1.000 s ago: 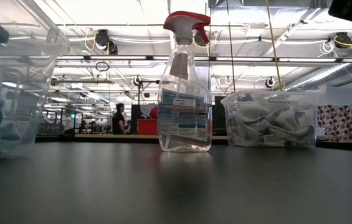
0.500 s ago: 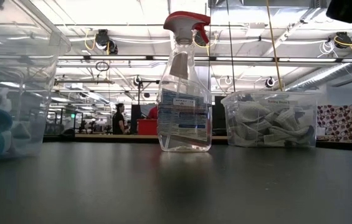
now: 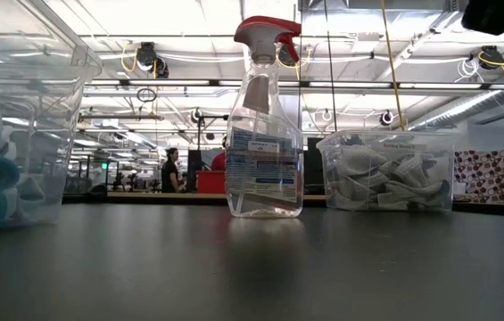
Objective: Sort microfiber towel by color & place in baskets
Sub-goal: Put the blue towel on the bottom transparent bin
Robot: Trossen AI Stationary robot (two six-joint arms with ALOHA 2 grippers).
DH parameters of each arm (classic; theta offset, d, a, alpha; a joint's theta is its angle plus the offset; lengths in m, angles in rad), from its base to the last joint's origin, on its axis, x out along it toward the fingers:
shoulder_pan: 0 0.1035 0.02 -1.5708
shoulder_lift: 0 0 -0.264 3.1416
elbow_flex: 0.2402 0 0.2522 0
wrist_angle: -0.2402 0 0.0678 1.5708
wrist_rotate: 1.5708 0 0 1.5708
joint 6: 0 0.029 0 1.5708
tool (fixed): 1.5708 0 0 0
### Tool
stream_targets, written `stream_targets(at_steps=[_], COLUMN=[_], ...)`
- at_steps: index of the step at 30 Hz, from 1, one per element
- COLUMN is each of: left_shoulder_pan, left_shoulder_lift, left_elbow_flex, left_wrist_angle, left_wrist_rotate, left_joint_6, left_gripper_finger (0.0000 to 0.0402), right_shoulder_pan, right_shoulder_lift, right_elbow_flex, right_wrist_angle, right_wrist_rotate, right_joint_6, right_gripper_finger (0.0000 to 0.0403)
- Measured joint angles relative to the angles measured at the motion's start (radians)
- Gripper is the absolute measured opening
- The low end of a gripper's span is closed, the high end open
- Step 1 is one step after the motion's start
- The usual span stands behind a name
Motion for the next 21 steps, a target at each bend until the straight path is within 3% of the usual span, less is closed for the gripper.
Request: stream_targets(at_steps=[5, 14, 21], left_shoulder_pan=[0.0, 0.0, 0.0], left_shoulder_lift=[-0.032, -0.092, -0.107], left_elbow_flex=[0.103, 0.215, 0.216], left_wrist_angle=[-0.06, -0.052, -0.059], left_wrist_rotate=[-0.083, -0.322, -0.37], left_joint_6=[0.005, 0.061, 0.084], left_gripper_finger=[0.0176, 0.0176, 0.0176], right_shoulder_pan=[0.035, 0.188, 0.366], right_shoulder_lift=[0.043, 0.172, 0.288], right_elbow_flex=[0.0, 0.0, 0.0], right_wrist_angle=[0.002, 0.053, 0.059], right_wrist_rotate=[-0.025, -0.023, 0.006], right_joint_6=[0.006, 0.045, 0.12], right_gripper_finger=[0.0215, 0.0215, 0.0215])
